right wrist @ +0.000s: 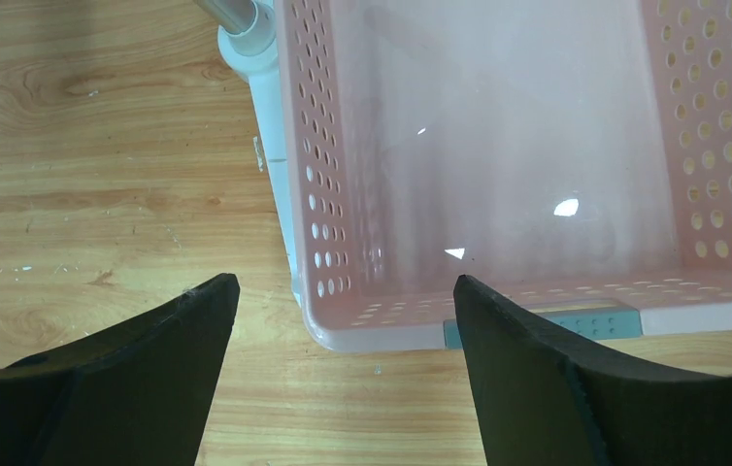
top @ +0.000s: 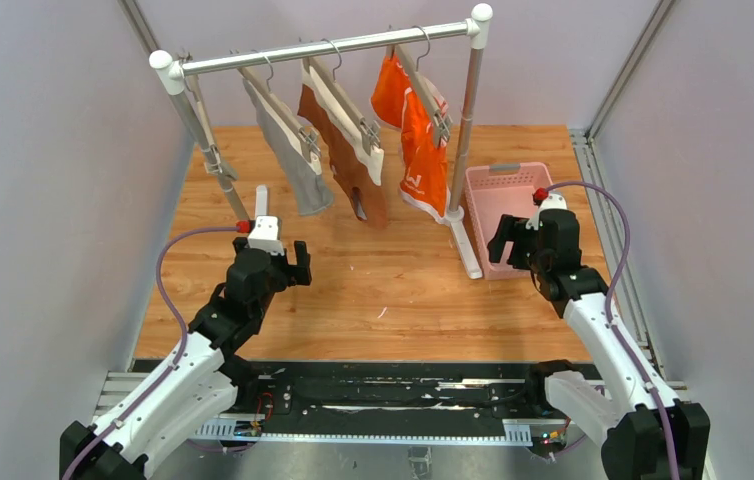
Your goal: Remove the underwear clipped to the hanger
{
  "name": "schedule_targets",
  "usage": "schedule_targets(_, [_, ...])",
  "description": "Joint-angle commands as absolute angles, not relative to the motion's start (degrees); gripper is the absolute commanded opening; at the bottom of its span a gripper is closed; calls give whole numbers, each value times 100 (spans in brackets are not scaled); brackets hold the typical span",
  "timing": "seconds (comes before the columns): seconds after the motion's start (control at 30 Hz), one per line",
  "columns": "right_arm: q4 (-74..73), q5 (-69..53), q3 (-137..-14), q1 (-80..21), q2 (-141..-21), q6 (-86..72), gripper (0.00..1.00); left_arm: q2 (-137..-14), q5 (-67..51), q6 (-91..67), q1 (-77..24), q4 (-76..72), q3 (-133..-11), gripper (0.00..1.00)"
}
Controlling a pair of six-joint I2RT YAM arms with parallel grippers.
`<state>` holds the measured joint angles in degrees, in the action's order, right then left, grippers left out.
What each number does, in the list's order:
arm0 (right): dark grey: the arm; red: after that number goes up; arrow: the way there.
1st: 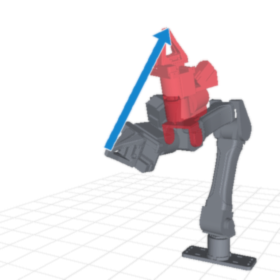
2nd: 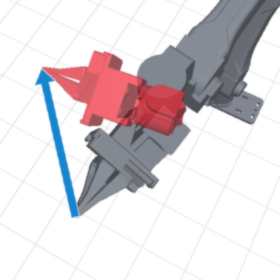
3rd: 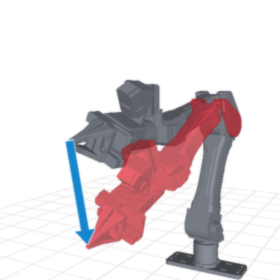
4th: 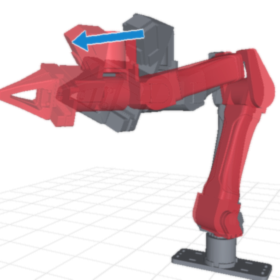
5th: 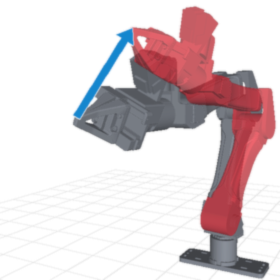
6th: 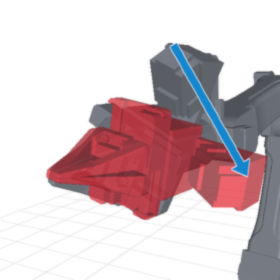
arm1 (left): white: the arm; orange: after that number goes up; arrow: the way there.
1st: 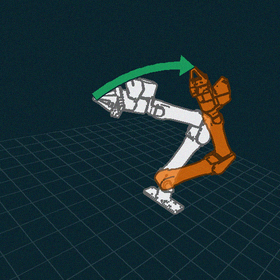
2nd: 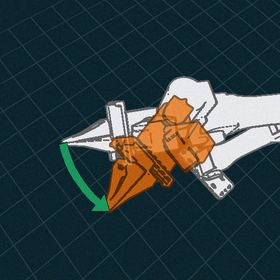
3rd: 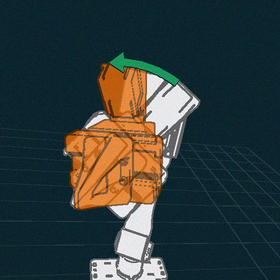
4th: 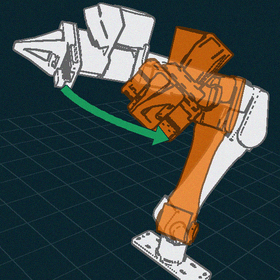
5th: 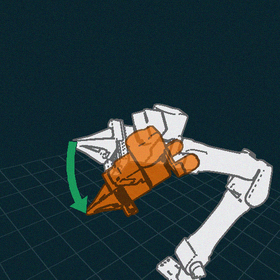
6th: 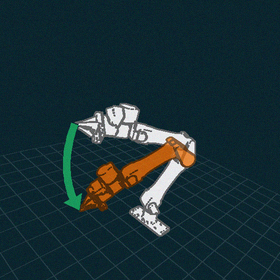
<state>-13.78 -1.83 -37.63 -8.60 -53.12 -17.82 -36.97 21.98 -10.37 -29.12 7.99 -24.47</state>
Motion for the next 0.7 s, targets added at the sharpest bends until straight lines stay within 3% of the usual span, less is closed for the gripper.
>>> schedule_targets(0.0, [-1407,-12,-3677,-782,-5160,-1842,84,-3746,2158,-960,-2971,745,-2428,98])
schedule_targets(0.47, [-1400,-12,-3805,-782,-5427,-1854,84,-3742,2231,-1006,-2972,626,-2350,98])
schedule_targets(0.67, [-1314,-155,-3765,-782,-5394,-1825,84,-3974,1024,-849,-3064,868,-2657,98])
